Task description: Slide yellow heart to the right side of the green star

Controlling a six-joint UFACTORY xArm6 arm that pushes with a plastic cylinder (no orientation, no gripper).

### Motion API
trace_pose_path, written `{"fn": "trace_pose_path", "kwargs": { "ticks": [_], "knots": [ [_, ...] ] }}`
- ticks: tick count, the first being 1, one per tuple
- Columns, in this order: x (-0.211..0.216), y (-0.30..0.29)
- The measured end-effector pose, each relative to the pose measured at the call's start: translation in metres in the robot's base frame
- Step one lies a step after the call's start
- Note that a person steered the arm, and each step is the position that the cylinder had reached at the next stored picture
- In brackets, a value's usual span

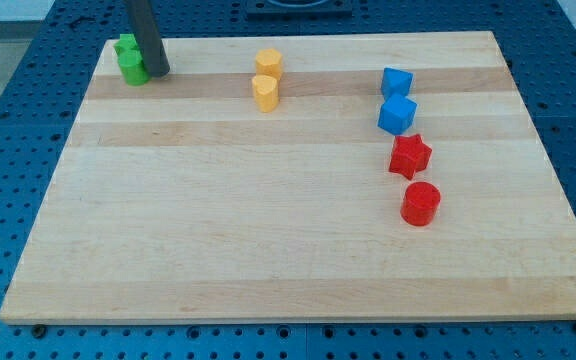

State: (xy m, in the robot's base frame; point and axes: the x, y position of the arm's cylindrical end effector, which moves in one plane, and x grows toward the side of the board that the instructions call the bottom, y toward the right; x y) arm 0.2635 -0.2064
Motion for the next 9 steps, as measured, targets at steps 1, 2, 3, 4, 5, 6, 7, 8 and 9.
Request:
{"fn": "trace_pose_path", "kwargs": {
  "ticks": [1, 2, 3, 4, 5, 6, 7, 8, 9],
  "knots": [
    [0.005, 0.015],
    [0.06, 0.043],
    [0.107, 0.064],
    [0.105, 0.135],
    [0.089, 0.203],
    [0.068, 0.221],
    [0.045, 0.179],
    [0.037, 0.149],
    [0.062, 0.14]
  ]
}}
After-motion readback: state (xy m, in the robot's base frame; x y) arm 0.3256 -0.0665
